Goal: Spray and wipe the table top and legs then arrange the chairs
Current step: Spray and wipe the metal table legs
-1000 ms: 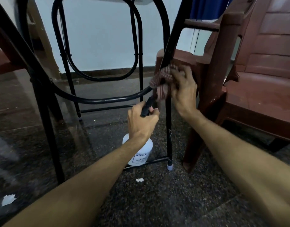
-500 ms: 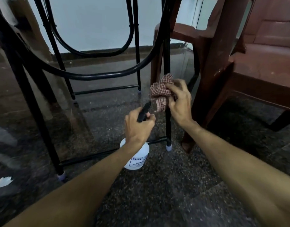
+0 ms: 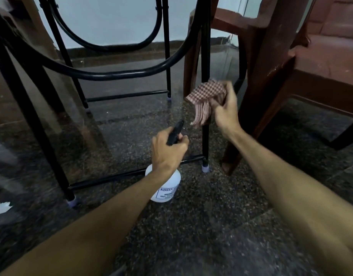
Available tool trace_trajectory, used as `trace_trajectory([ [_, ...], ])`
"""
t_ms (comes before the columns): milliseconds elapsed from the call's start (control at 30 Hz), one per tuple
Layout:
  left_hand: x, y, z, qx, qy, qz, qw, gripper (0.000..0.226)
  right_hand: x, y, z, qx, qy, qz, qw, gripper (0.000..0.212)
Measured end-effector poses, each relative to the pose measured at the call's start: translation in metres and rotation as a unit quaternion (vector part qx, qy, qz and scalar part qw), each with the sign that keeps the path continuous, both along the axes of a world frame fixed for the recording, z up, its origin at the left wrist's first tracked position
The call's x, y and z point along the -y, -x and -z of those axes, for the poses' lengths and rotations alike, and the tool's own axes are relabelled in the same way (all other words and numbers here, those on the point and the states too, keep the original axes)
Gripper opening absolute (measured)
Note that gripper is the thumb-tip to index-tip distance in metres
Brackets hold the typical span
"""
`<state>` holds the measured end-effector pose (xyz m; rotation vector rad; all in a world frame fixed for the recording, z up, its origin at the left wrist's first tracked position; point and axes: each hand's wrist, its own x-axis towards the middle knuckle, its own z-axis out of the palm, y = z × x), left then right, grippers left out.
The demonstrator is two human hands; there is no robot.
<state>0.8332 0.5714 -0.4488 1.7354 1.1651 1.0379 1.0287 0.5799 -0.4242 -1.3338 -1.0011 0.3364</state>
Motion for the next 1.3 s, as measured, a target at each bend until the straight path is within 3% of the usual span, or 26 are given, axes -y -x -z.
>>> trace_trajectory([
  [67,0.004,0.000,0.004,-0.005,0.010,0.000,1.000,0.019,0.025,0.001,0.057,0.060,0.101,0.035,0.992,0.058],
  [167,0.012,0.002,0.020,-0.017,0.036,0.001,0.999,0.019,0.068,0.014,0.135,0.144,0.233,0.054,0.960,0.025],
  [267,0.019,0.007,0.038,-0.025,0.051,0.005,0.998,0.020,0.069,0.034,0.153,0.223,0.181,0.126,0.950,0.032],
  [333,0.021,0.013,0.051,-0.036,0.057,0.001,0.998,0.022,0.061,0.042,0.159,0.342,0.184,0.104,0.916,0.049],
  [400,0.022,0.021,0.060,-0.041,0.062,-0.005,0.997,0.023,0.058,0.048,0.164,0.424,0.267,0.074,0.862,0.056],
  [500,0.022,0.036,0.063,-0.035,0.068,-0.014,0.997,0.019,0.067,0.047,0.179,0.452,0.337,0.104,0.820,0.061],
  [600,0.018,0.051,0.069,-0.040,0.082,-0.037,0.995,0.020,0.077,0.046,0.189,0.405,0.329,0.108,0.846,0.064],
  [733,0.016,0.076,0.075,-0.037,0.122,-0.054,0.990,0.025,0.072,0.063,0.186,0.339,0.305,0.135,0.880,0.051],
  [833,0.015,0.100,0.080,-0.047,0.124,-0.080,0.988,0.023,0.042,0.121,0.175,0.329,0.243,0.046,0.911,0.035],
  [967,0.016,0.138,0.081,-0.072,0.130,-0.113,0.983,0.020,0.015,0.197,0.171,0.433,0.244,-0.110,0.861,0.033],
  [1100,0.009,0.193,0.081,-0.047,0.119,-0.153,0.980,0.026,0.023,0.189,0.179,0.374,0.267,-0.056,0.886,0.045],
  [1167,0.005,0.224,0.081,-0.043,0.109,-0.175,0.977,0.027,0.020,0.203,0.178,0.403,0.275,-0.025,0.872,0.053],
  [1300,0.006,0.269,0.090,-0.076,0.098,-0.224,0.967,0.030,-0.011,0.303,0.166,0.421,0.210,-0.172,0.865,0.049],
])
